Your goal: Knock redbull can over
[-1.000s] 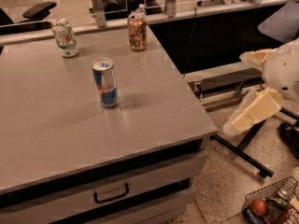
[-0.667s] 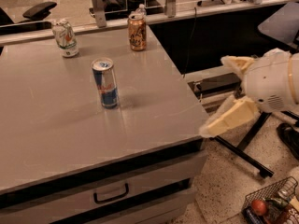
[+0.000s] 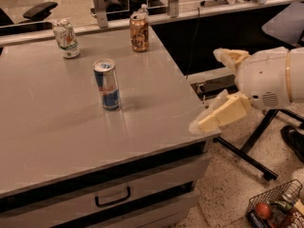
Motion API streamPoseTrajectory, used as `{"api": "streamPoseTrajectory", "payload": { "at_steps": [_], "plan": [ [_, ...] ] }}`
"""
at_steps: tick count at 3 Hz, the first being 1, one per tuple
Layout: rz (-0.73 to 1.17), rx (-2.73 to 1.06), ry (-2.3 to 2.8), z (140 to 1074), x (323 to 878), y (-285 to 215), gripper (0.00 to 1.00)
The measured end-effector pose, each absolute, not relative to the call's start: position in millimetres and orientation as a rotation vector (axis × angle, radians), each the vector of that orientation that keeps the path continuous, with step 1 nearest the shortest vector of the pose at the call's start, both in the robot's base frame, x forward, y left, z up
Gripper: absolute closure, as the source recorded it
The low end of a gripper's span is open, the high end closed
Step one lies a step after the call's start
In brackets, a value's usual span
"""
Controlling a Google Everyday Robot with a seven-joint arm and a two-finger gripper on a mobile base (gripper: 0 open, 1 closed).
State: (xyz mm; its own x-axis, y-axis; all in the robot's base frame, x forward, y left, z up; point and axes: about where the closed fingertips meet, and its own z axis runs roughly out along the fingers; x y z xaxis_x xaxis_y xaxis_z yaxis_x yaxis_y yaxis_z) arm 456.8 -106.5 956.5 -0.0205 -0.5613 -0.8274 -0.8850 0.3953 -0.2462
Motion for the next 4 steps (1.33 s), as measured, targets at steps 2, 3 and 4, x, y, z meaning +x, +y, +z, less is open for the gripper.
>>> {"api": "streamPoseTrajectory", "payload": {
  "at_steps": [2, 3, 4],
  "plan": [
    [0.459, -1.144, 1.679, 944.3, 479.2, -55.2, 0.0],
    [0.515, -1.098, 1.639, 936.3, 490.5, -19.7, 0.0],
    [0.573, -1.072, 1.599, 926.6, 498.0, 13.8, 0.0]
  ]
}}
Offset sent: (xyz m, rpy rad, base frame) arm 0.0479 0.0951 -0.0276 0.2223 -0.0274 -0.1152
